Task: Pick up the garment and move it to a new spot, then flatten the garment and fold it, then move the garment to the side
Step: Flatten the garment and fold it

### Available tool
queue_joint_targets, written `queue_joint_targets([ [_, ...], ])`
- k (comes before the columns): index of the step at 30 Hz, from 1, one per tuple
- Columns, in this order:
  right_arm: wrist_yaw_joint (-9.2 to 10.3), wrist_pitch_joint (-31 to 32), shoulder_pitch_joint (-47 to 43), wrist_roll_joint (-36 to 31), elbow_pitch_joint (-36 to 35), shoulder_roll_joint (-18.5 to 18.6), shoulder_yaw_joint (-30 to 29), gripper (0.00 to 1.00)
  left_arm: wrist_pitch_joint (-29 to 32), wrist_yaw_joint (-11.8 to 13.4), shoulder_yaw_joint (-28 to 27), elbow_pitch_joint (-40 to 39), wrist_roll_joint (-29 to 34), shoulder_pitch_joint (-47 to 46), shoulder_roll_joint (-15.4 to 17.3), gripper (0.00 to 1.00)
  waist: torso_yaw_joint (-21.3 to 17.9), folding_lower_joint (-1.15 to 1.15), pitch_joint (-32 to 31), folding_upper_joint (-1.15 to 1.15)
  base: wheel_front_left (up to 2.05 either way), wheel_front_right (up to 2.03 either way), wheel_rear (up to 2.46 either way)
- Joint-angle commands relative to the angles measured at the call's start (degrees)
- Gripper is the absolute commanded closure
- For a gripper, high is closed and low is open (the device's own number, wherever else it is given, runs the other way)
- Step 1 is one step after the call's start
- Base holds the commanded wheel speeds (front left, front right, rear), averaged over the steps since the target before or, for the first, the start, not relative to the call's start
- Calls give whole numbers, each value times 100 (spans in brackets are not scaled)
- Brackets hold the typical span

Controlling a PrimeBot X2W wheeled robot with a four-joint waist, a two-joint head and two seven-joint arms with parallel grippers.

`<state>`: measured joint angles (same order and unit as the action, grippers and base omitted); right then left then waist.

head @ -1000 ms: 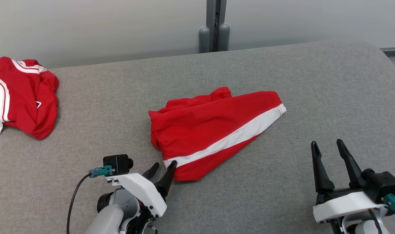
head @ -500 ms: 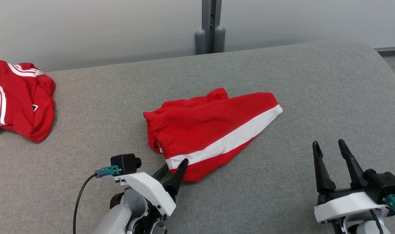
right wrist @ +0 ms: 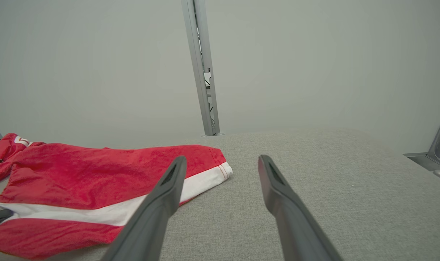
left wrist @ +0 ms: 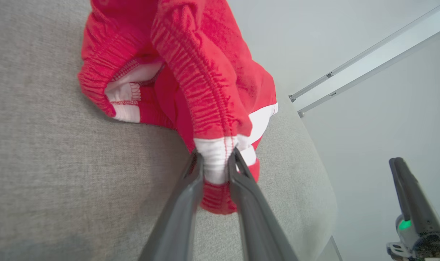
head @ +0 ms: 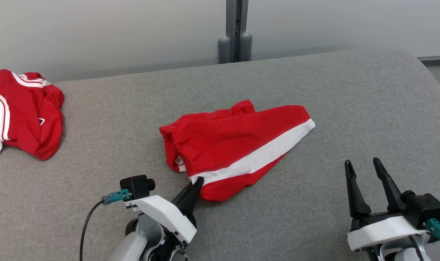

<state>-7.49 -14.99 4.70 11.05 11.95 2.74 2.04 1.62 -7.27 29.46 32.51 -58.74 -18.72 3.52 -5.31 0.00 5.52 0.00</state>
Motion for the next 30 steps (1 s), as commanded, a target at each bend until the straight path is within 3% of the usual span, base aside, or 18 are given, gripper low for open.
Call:
queue_joint_targets([
  [1, -2, -30, -25, 8, -2, 30, -10, 0, -53, -30, 10, -15, -46, 6, 27, 76, -6, 0, 6, 0, 0, 0, 0],
  [8, -2, -30, 14, 14, 22, 29, -31, 0, -340, -31, 132, 29, -129, -108, 14, 100, -39, 0, 30, 0, 0, 0, 0],
  [21, -2, -30, 254, -312, 429, 28, -66, 0, -868, -29, 325, 43, 230, 0, 554, 100, 163, 0, 55, 0, 0, 0, 0],
  [25, -2, -30, 623, -624, 1069, 37, -13, 0, -998, 43, 281, 132, 339, -55, 700, 100, 286, 0, 82, 0, 0, 0, 0],
  [30, -2, -19, 1308, -856, 2355, 245, 270, 0, -1118, 98, 322, 310, 468, -218, 765, 100, 493, 0, 169, 0, 0, 0, 0],
])
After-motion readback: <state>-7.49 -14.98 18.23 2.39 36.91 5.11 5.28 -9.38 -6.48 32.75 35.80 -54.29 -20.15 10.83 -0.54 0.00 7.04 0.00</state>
